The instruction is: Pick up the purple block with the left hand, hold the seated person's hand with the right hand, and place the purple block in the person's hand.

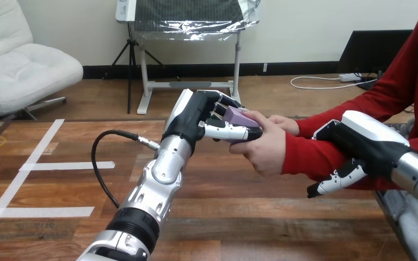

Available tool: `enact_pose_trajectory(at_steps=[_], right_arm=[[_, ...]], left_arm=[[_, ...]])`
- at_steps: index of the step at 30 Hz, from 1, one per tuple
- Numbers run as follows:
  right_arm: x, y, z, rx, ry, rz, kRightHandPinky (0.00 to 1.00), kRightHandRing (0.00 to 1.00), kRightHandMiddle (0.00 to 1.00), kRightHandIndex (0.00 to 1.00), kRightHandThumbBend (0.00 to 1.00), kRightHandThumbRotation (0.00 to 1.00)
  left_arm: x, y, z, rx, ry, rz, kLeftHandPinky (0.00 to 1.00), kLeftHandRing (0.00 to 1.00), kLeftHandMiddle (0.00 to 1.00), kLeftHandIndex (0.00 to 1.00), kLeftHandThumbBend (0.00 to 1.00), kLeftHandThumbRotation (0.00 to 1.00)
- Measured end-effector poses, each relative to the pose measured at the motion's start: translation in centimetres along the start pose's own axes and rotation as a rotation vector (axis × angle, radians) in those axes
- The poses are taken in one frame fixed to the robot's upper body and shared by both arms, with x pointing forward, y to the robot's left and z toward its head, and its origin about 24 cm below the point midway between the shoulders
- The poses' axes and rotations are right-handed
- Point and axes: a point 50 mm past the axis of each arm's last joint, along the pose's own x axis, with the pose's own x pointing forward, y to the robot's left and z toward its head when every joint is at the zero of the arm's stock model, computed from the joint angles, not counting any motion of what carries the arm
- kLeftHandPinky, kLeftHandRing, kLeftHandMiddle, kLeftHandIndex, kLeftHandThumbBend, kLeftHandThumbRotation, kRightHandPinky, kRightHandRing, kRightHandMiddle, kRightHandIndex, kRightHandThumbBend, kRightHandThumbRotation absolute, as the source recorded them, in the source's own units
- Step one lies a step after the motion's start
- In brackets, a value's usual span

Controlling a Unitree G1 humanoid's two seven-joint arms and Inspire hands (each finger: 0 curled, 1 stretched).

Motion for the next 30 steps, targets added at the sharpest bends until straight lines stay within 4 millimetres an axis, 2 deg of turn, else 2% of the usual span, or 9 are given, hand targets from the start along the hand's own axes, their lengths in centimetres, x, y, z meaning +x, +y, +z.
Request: enact_pose_trajectory(at_steps=[11,24,30], right_arm=[[0.03,0.05,-0.01,0.003,0.006,0.007,0.25,0.29,0.35,0.36,0.88,0.13],[0.04,0.05,0.00,0.007,0.004,0.008,0.28,0.31,0.36,0.38,0.88,0.12],[0.03,0.02,-0.01,0.020,0.004,0.008,0.29,0.33,0.39,0.45,0.90,0.15]], left_arm=[[0.01,-0.44,0.11,0.011,-0.003,-0.018,0.29,0.37,0.41,0.44,0.81,0.00],[0.02,-0.86,0.22,0.008,-0.005,-0.039,0.24,0.31,0.38,0.44,0.79,0.00],[0.02,-0.95,0.20,0.008,-0.003,-0.057,0.32,0.40,0.44,0.45,0.79,0.00]])
